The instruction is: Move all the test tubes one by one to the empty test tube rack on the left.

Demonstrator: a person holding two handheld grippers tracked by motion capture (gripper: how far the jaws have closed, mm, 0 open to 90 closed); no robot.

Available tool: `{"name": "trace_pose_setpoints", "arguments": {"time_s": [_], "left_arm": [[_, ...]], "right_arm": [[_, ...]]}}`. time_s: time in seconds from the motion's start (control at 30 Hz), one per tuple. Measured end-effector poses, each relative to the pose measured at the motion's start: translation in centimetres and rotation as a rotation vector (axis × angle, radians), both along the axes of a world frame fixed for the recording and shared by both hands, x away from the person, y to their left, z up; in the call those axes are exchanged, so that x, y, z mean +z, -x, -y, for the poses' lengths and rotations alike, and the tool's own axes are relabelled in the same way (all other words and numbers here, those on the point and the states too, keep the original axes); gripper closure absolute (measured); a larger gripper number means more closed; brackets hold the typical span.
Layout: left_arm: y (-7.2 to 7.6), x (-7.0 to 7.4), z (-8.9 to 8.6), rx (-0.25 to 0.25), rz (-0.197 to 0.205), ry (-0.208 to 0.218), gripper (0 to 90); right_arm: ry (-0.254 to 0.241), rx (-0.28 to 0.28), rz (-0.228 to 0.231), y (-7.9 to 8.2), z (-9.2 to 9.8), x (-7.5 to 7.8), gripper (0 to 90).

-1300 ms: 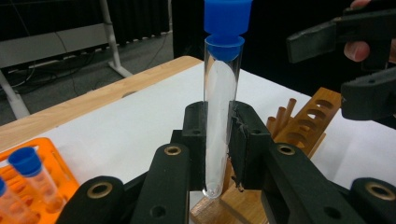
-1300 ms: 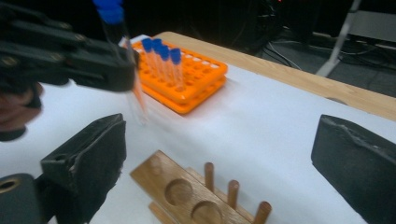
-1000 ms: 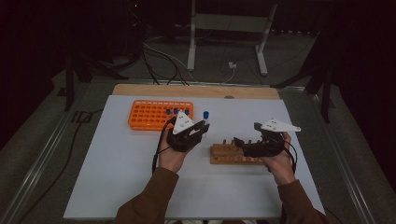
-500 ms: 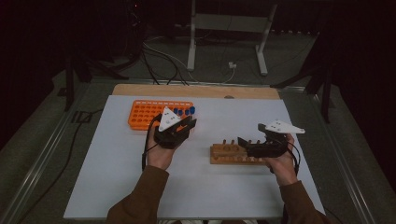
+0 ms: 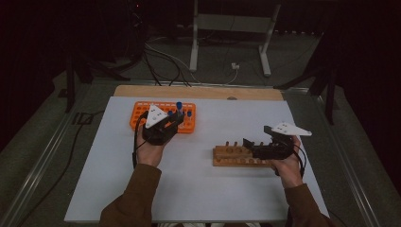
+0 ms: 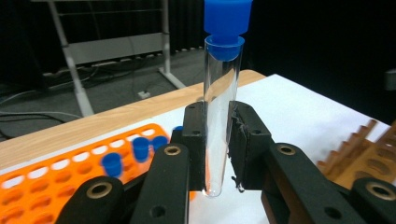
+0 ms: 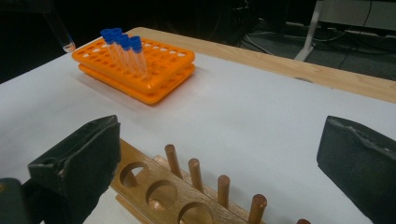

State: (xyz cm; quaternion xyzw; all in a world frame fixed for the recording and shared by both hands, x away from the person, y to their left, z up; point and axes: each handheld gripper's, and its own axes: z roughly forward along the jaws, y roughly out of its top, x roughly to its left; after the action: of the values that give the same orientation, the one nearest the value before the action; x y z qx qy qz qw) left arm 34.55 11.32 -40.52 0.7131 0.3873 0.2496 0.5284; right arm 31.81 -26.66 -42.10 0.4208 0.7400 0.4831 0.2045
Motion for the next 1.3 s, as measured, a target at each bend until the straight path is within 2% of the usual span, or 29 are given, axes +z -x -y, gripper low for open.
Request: {"name": "trace_pose_setpoints", "arguments": {"time_s": [0.43,0.63,0.87,1.3], "left_arm": [[-2.3,-1.4,-1.3,0.113,-0.02,-0.028,78.4],[-3.3,-2.1,-1.8,0.166,-0.034,-0.012,78.4],[-4.3,-2.9,-2.3,0.232,-0.057,-0.02,78.4],[-5.7,-4.6,-2.2,0.266,-0.107,-0.061,78.4]], "right_arm": [[-0.005,-0.008,0.003,0.1,0.4,0.1,0.0],[-0.006,-0.011,0.004,0.1,0.5,0.1,0.0],[-0.007,-0.013,0.003,0.2,0.6,0.0,0.0],[-0.014,-0.004,0.01,0.3,0.4,-0.1,0.0]]}}
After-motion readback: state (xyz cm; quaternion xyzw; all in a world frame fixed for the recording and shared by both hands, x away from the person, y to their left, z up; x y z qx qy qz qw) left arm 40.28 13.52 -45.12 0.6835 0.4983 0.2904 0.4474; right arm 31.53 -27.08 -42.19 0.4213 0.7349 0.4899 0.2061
